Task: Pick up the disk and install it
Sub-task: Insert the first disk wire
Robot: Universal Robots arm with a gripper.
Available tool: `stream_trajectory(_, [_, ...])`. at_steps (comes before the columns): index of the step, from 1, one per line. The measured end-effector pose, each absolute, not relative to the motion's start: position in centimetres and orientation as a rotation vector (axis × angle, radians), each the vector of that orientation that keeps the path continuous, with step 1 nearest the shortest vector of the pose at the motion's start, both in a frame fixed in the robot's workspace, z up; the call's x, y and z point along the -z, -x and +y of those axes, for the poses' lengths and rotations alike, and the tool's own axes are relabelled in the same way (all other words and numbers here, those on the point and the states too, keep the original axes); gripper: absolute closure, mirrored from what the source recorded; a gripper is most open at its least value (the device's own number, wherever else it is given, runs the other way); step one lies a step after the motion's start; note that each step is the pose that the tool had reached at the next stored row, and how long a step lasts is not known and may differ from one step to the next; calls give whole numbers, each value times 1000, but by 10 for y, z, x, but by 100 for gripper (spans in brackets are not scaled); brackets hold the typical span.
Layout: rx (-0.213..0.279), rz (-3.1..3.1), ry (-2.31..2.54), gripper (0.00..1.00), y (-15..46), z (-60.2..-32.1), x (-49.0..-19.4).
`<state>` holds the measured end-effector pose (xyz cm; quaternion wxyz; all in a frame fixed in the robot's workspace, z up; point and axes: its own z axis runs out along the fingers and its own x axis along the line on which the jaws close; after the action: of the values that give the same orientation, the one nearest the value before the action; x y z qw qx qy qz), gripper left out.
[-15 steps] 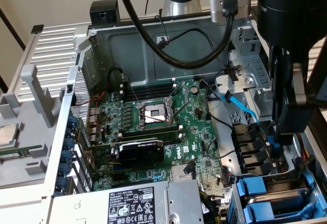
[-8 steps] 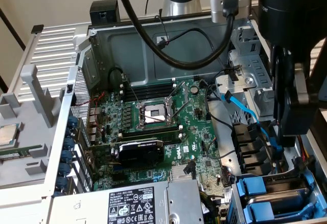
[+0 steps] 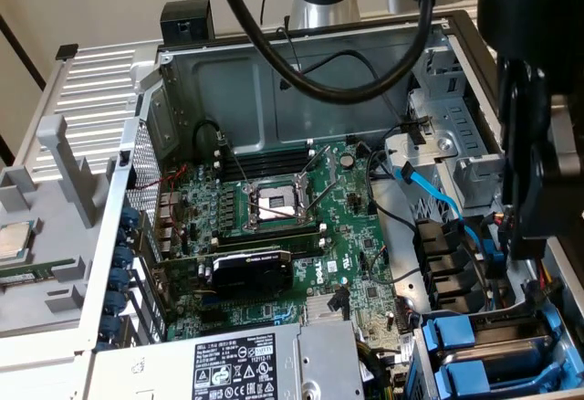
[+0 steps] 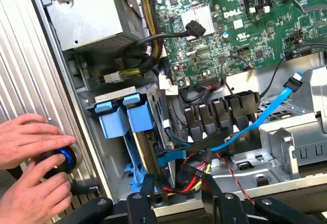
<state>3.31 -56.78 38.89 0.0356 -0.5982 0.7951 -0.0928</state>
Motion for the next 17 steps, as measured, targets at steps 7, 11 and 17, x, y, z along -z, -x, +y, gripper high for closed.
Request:
stream_trajectory(7, [223,2428,1819,51,-31,-582,-390])
stream_trajectory(11, [211,2424,1817,51,-30,-589,-390])
stream_trajectory(17, [179,2413,1818,51,-30,-596,-389])
